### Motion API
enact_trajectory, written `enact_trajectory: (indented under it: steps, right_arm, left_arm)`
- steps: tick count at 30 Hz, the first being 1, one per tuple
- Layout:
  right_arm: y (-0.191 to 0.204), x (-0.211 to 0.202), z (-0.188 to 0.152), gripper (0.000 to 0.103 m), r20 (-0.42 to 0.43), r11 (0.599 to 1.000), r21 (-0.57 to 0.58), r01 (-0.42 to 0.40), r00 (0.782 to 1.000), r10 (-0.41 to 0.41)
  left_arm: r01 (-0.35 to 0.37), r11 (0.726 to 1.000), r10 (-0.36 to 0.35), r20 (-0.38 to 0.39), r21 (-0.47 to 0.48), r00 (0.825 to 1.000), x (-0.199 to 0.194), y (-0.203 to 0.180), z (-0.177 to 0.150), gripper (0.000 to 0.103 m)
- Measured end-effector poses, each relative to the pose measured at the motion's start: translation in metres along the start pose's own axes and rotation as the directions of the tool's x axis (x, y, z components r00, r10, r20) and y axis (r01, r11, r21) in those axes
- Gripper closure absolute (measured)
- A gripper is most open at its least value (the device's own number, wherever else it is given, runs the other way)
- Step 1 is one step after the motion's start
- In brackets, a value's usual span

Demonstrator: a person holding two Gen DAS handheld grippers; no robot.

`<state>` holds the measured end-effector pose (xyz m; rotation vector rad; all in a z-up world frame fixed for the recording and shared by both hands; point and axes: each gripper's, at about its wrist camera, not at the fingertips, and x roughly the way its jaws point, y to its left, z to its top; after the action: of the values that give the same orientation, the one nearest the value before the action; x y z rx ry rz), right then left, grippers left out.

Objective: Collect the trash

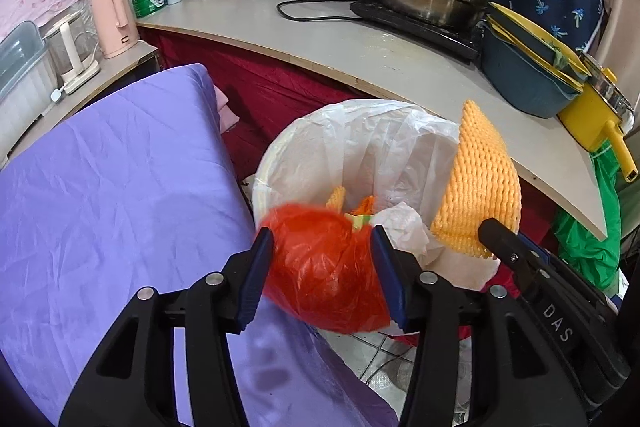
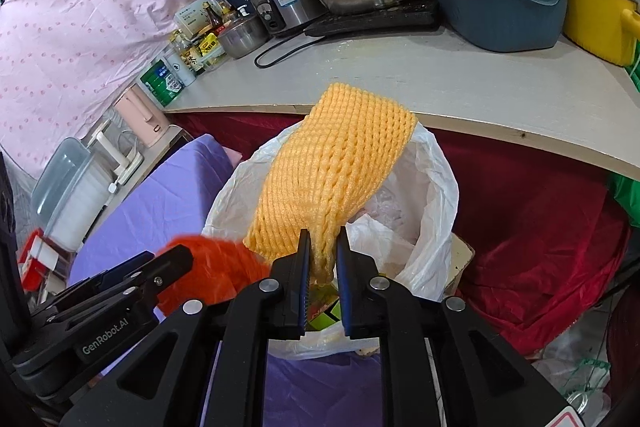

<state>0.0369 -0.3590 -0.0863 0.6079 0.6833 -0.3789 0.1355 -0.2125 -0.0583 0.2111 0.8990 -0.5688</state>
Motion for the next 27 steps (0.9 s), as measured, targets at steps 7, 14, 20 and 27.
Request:
enact_trajectory:
  steps: [7,14,20,27]
  right_arm:
    - [0.012,0.01,0.001,0.068,-0.002,1.0,-0.02,-0.006,1.0,0.006]
    - [0.025,0.004,0.002,0.058,0.015,0.999,-0.04,-0.017,1.0,0.017]
    - [0.029,-0.012,0.0,0.053,0.036,0.999,-0.047,-0.007,0.999,0.008]
    - [0.034,-0.038,-0.004,0.042,0.069,0.997,-0.071,0.018,0.998,-0.013]
  left_arm:
    - [-0.026,0.999,0.028,0.035,-0.048,0.999,-0.008,0.022,0.006,0.039]
    - [-0.036,0.997,0.041,0.059,-0.074,0.997,-0.019,0.033,0.007,0.033]
    - [-0.043,0.997,0.048,0.08,-0.07,0.996,-0.031,0.035,0.003,0.029]
    - [-0.058,0.996,0.064,0.097,-0.064,0.993,-0.046,0.037,-0.005,0.024]
